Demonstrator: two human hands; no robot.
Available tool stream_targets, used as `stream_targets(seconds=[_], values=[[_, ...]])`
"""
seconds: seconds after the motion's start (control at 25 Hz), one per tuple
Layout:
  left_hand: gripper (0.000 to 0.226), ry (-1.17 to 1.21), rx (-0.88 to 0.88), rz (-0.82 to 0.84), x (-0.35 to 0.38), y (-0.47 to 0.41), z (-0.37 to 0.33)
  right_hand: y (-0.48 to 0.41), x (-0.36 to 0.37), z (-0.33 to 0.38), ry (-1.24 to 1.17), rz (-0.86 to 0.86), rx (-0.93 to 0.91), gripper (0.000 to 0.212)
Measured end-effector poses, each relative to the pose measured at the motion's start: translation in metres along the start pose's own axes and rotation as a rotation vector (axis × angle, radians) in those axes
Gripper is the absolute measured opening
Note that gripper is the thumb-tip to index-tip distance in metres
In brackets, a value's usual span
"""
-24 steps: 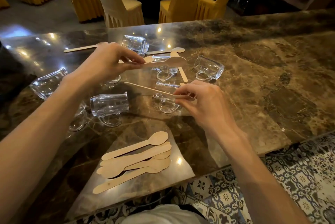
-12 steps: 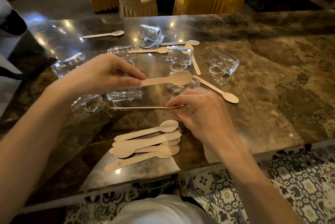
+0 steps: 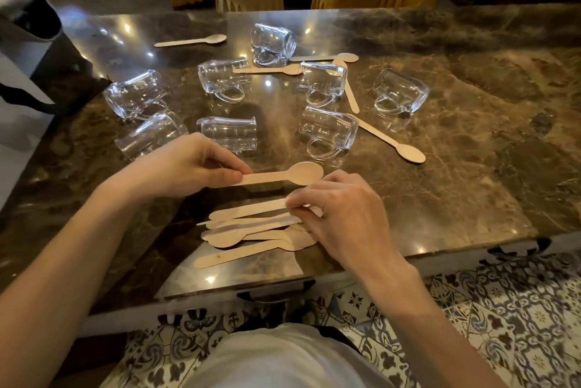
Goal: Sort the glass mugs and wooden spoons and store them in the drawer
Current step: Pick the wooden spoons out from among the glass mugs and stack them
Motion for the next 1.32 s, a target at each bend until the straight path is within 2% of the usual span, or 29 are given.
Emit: stream_targets(seconds=[0.24,0.68,0.88,1.32], values=[[0.019,0.021,-0.029,0.044,0.023,0.007,0.011,0.015,0.015,0.000,0.012,-0.005,-0.033,0.014],[0.018,-0.076,-0.067,0.020,0.037,0.011,0.016,0.028,0.029,-0.006,-0.023,-0.011,-0.050,0.008],[0.017,-0.147,-0.021,-0.010,0.039,0.014,0.012,0.031,0.032,-0.004,-0.027,0.013,-0.053,0.010],[0.015,-0.117,-0.011,0.017,0.039,0.014,0.005,0.025,0.022,-0.007,-0.029,-0.005,-0.040,0.014]])
Point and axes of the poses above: each hand's wrist, its own y-axis away from the middle knuckle, its own x-axis out of the palm, z = x × y, the point moved 6 cm from there along -y, towards the middle knuckle, and after that the axes turned 1 degree about x, right-handed, at the moved point
